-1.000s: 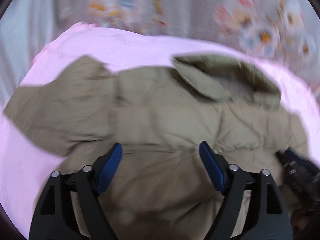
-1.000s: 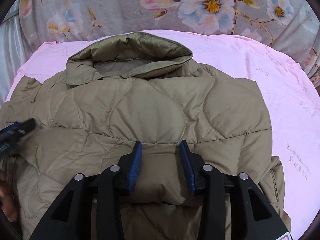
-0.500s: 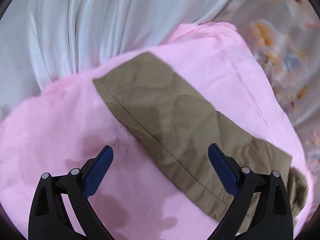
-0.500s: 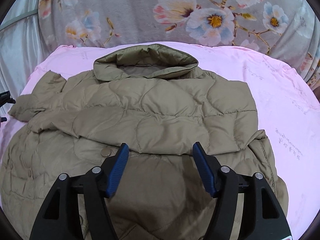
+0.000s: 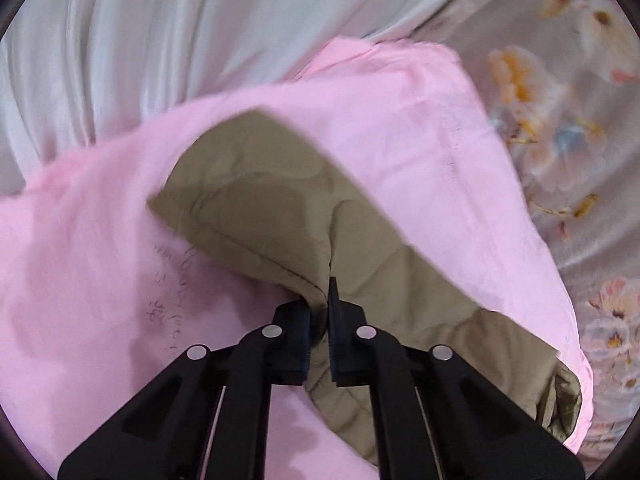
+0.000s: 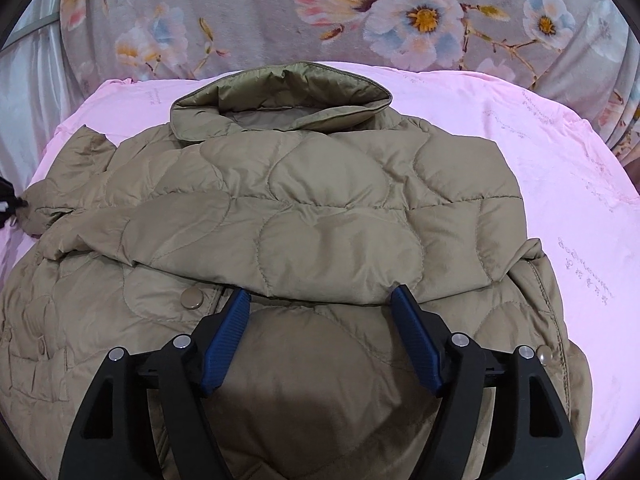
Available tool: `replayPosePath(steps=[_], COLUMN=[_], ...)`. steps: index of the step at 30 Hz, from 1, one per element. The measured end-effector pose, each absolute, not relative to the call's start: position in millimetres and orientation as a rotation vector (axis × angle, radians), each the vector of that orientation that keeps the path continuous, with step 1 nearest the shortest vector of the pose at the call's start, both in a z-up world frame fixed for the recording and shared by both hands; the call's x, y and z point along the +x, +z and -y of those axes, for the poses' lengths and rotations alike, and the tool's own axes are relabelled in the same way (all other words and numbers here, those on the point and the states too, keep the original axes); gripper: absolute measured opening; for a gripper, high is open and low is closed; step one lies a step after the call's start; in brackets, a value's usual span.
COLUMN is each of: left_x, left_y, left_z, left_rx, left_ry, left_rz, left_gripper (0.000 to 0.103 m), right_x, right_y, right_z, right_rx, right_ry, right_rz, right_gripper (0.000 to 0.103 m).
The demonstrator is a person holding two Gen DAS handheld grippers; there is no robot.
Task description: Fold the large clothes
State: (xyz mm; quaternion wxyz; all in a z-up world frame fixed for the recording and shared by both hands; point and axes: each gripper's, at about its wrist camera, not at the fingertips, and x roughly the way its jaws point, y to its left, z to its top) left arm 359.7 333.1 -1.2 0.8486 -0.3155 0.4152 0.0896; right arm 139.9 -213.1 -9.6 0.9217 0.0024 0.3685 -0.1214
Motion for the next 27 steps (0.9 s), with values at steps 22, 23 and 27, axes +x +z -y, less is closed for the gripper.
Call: replayPosePath(steps=[22,23,27], left_x=[208.4,205.2,197.2], left_y=[114.1,104.6,74.6], left_z=[59.3,61.3,52.0], left_rx=[-0.200,-0.212,-0.250], left_ry=[-0.594,-0.591,-0.596], left_rz=[-0.762,-0.768,-0.812], left_gripper=[0.071,0.076,0.078], right_x=[70.4,64.6,50.4], right_y=[33.9,34.6,36.4], right_z=[220.8,223.9,235.1], right_rx=[0.056,0.060,0.097], right_ry=[-0.330,-0.333,-0.324], right_rz=[-0.574,-0.574,-0.572], right_gripper=[0.073,0.073,0.073])
